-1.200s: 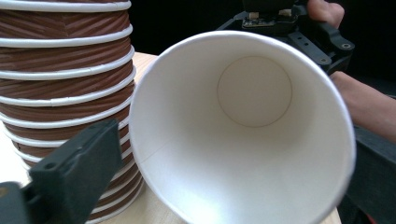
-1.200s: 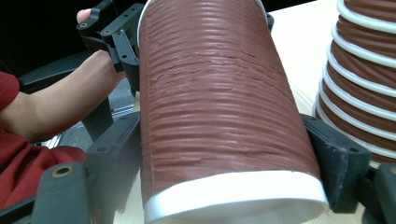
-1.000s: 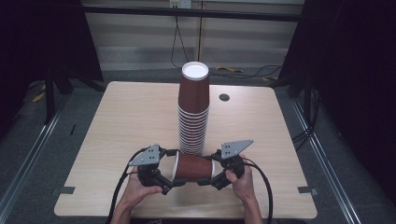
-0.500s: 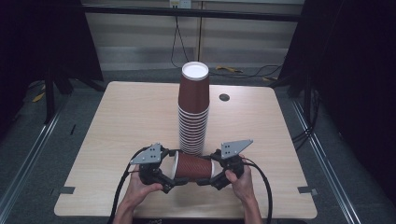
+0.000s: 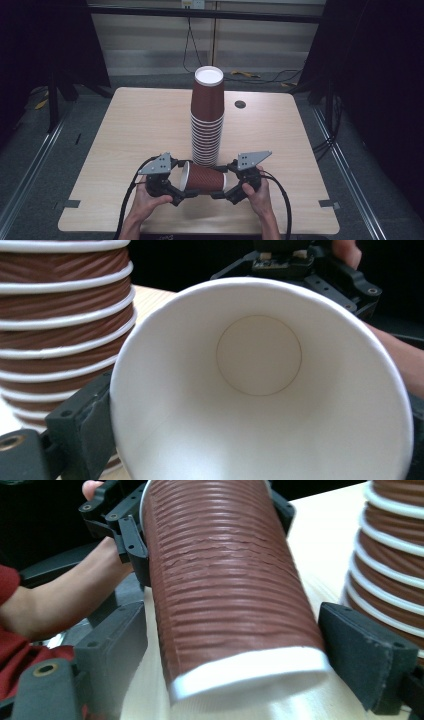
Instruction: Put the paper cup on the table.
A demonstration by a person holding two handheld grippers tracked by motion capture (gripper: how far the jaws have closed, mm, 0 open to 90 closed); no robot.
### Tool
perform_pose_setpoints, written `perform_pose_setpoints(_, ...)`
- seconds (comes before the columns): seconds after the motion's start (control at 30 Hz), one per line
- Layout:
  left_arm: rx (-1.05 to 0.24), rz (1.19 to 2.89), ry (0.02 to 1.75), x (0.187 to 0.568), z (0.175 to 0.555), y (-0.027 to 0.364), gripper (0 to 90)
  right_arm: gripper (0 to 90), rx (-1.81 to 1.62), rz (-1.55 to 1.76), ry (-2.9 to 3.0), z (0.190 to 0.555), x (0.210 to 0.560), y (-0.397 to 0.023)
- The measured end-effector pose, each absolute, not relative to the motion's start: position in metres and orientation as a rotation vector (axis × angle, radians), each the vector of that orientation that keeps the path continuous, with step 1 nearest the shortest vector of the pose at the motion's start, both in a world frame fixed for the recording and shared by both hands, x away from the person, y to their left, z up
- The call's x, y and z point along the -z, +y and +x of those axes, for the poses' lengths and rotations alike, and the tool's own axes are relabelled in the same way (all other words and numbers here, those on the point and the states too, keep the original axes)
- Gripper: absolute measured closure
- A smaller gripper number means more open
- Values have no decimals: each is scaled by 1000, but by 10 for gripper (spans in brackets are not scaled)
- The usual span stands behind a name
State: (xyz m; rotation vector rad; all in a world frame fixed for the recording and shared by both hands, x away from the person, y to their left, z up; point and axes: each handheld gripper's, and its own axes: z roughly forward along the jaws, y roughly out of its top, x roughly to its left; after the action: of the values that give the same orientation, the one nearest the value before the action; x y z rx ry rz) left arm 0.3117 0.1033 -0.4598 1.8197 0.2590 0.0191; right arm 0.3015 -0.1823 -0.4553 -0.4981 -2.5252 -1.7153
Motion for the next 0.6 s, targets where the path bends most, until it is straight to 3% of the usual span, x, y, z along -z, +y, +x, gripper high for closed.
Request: perform_pose_setpoints(0.6, -66, 1890, 314, 455, 316, 121, 46, 136, 1859, -605, -2533, 295, 462, -196)
